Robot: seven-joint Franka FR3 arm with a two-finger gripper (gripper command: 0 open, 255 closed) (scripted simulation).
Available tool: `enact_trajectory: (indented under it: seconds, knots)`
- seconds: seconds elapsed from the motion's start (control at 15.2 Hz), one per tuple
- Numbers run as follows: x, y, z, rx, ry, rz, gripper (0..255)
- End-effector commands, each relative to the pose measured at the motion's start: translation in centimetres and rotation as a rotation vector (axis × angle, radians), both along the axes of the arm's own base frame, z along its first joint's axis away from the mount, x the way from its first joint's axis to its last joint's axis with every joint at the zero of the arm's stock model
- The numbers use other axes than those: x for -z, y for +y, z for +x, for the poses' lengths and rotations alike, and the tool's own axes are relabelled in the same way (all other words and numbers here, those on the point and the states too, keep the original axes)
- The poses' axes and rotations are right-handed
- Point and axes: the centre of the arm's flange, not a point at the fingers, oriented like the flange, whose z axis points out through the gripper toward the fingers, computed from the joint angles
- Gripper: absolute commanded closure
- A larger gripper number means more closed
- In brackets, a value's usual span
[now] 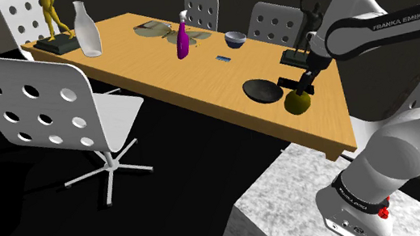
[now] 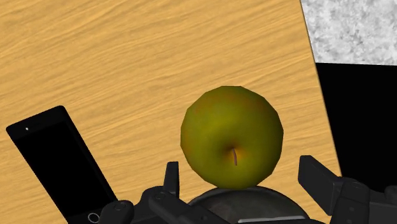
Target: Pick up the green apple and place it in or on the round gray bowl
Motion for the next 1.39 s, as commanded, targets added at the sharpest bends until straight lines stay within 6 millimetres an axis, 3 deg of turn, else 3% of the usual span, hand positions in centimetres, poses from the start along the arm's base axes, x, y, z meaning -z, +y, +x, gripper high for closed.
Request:
enact_trajectory:
  seconds: [0.0, 0.2, 0.26, 0.86, 1.32]
  knots:
    - [0.0, 0.0, 0.0, 0.000, 0.000, 0.000, 0]
    - [0.0, 0.0, 0.0, 0.000, 0.000, 0.000, 0]
    - [0.0, 0.0, 0.0, 0.000, 0.000, 0.000, 255]
    - [0.0, 0.0, 0.0, 0.000, 0.000, 0.000, 255]
    - [-3.6, 0.0, 0.0, 0.000, 0.000, 0.000, 255]
